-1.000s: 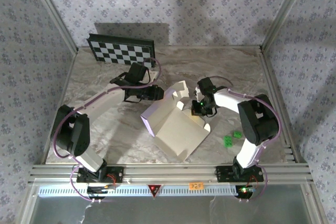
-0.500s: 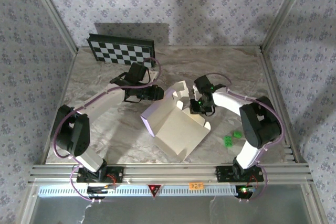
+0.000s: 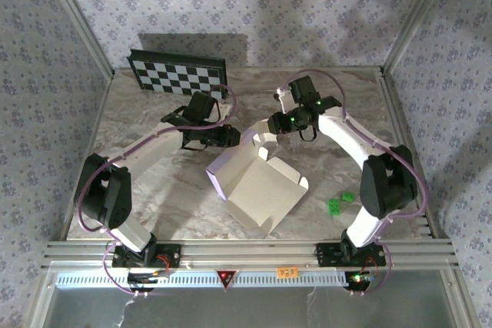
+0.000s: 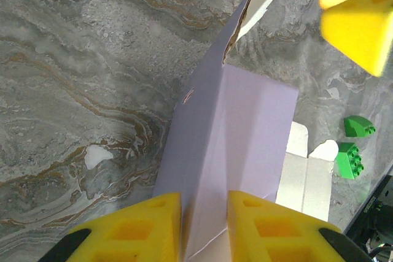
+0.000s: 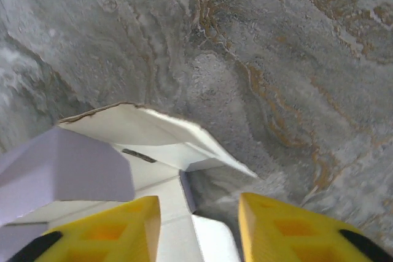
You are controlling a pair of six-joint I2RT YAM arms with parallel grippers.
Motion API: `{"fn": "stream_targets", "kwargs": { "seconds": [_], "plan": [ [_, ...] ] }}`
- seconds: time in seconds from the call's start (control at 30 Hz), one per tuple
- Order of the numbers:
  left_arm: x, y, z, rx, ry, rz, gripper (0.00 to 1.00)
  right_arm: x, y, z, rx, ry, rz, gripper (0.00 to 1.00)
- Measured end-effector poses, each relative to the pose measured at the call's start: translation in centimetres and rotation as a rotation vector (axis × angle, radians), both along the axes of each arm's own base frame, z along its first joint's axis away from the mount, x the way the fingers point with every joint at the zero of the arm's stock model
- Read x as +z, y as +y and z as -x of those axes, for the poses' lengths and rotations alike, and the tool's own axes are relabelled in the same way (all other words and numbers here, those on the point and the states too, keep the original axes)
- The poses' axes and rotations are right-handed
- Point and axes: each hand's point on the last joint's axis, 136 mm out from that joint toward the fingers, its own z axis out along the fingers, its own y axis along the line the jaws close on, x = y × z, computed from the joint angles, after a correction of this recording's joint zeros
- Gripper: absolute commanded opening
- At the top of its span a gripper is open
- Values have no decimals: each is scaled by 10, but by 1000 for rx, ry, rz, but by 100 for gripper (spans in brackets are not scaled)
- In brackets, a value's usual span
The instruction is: Fold the paper box
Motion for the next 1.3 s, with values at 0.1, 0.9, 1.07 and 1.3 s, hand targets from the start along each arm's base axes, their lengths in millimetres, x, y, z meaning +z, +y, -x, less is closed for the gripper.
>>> {"fn": "stream_targets", "kwargs": {
  "seconds": [0.1, 0.9, 1.07, 1.3],
  "plan": [
    [0, -1, 1, -3, 0, 0, 26, -15, -2, -5, 60, 5, 24, 45],
    [1, -5, 5, -14, 0, 2, 26, -47, 3, 0, 208, 18, 90, 18],
    [1, -5, 4, -13, -1, 1, 26, -43, 1, 17, 174, 40, 106, 15],
    [-2, -4, 4, -5, -7, -18, 26, -40, 1, 35, 64, 77, 126, 8]
  ]
}}
